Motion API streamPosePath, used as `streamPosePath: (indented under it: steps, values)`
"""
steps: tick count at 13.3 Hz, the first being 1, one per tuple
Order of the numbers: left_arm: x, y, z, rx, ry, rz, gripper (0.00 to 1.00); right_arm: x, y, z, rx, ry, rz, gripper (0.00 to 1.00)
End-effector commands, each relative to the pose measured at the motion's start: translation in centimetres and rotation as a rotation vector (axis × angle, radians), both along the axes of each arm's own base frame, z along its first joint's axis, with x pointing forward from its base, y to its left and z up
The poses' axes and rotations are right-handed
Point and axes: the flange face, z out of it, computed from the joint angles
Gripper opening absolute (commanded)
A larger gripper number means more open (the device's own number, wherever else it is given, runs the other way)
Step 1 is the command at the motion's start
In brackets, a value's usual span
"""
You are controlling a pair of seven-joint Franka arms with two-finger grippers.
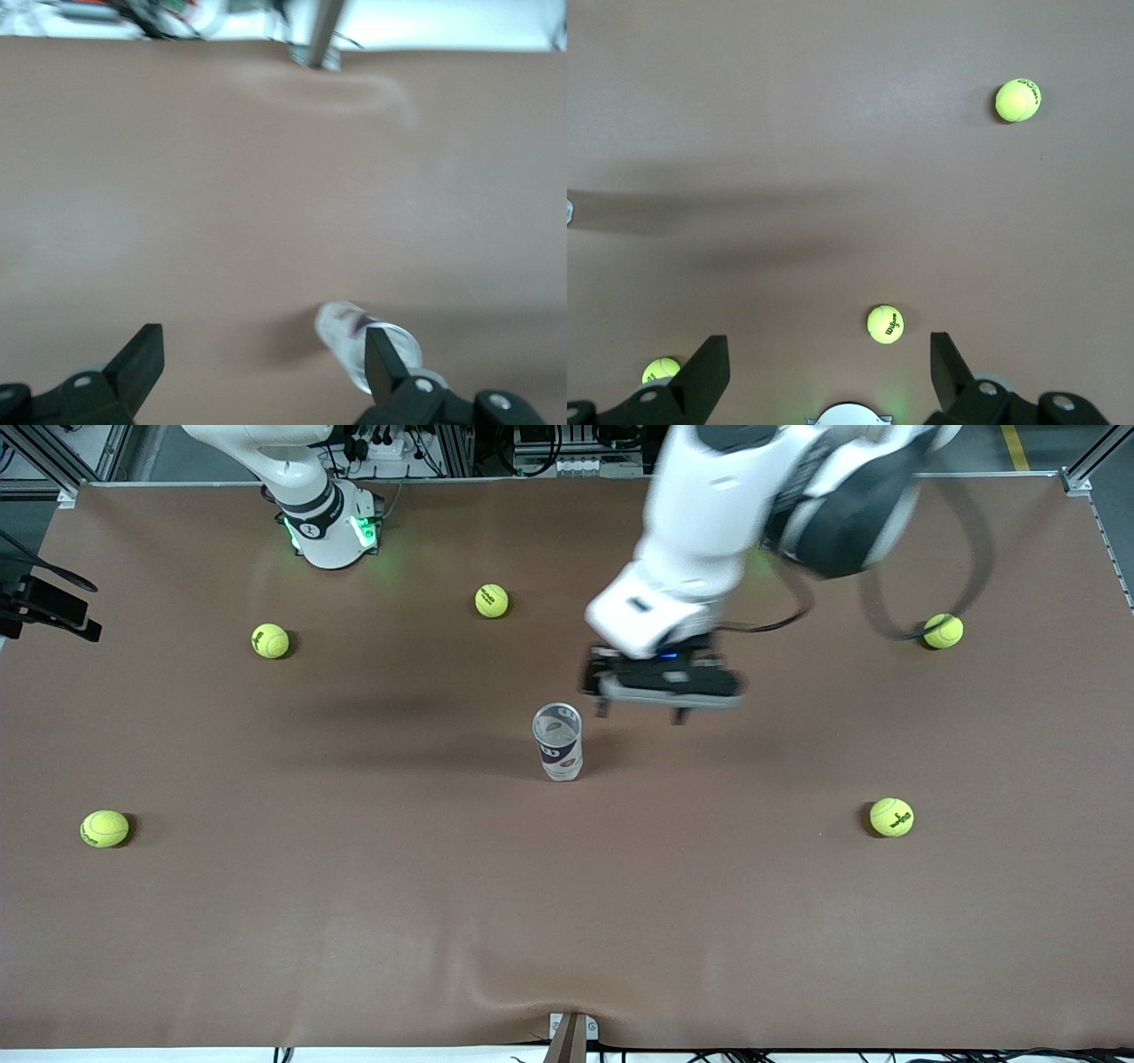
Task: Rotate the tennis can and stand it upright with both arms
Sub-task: 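Open the left gripper and lift it off the upright can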
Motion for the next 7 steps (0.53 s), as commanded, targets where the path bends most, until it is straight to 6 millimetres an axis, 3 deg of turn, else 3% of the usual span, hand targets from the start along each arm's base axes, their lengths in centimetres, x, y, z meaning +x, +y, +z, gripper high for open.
streamPosePath:
  steps: [1, 5, 7]
  values:
    - [0.1, 7.1, 3.7, 0.046, 0.010, 0.079, 1.00, 0.0, -0.1, 0.3, 0.006, -0.007, -0.016, 1.00]
    - [0.2, 16.0, 6.2, 0.130, 0.099, 0.112, 1.00, 0.0, 0.0, 0.3, 0.006, -0.007, -0.015, 1.00]
    - [-0.3, 18.5, 6.3, 0.153, 0.142, 0.141, 1.00, 0.0, 0.1, 0.3, 0.006, -0.007, -0.013, 1.00]
